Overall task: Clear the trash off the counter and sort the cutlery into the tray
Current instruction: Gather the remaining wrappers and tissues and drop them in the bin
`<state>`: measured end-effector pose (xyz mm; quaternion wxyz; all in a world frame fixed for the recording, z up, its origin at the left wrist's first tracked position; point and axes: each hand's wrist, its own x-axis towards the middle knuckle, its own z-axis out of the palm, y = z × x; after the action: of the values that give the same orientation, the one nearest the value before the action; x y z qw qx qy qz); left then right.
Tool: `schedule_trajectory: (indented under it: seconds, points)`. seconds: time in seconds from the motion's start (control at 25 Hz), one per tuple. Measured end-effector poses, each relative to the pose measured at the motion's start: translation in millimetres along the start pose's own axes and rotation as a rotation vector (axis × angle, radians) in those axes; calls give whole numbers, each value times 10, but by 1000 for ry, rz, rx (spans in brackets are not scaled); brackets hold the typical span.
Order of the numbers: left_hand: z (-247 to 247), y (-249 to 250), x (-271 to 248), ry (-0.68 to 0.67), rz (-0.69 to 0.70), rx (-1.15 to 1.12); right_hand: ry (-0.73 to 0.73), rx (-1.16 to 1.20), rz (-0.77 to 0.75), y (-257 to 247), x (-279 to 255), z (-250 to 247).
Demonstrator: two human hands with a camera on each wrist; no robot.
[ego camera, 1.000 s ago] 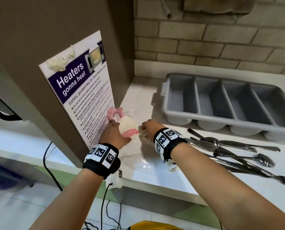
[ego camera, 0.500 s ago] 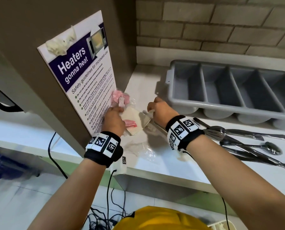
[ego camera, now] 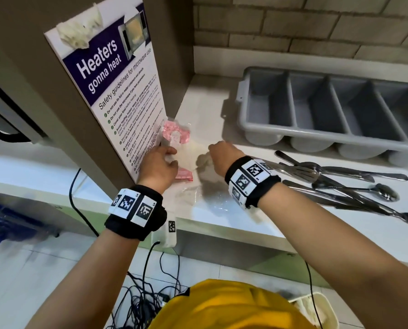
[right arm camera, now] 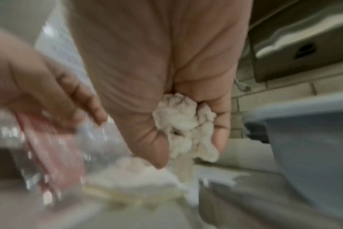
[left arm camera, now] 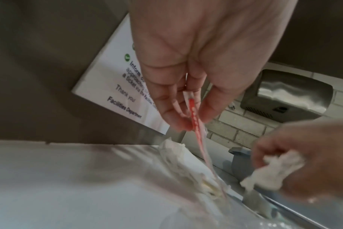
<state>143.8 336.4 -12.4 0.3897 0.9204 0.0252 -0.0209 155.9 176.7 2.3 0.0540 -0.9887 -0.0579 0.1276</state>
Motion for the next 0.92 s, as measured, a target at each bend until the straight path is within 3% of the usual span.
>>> schedule_trajectory:
  seconds: [0.12, 0.24, 0.32, 0.56, 0.76, 0.92]
  points:
    - [-4, -36, 3, 19, -20, 19, 61, 118, -131, -21, -290, -148]
    - [28, -21, -23, 19, -33, 49, -76, 93, -219, -130, -508, 0]
    - [47, -14, -45, 20, -58, 68, -182, 78, -186, -182, -587, 204]
    - [12, 14, -114, 36, -70, 63, -216, 42, -93, -165, -566, 453]
    - [78, 257, -312, 117, 77, -27, -21, 166, -17, 208, -995, 226]
    - [502, 658, -675, 61, 229, -238, 157, 416, 100, 793, -1723, 256]
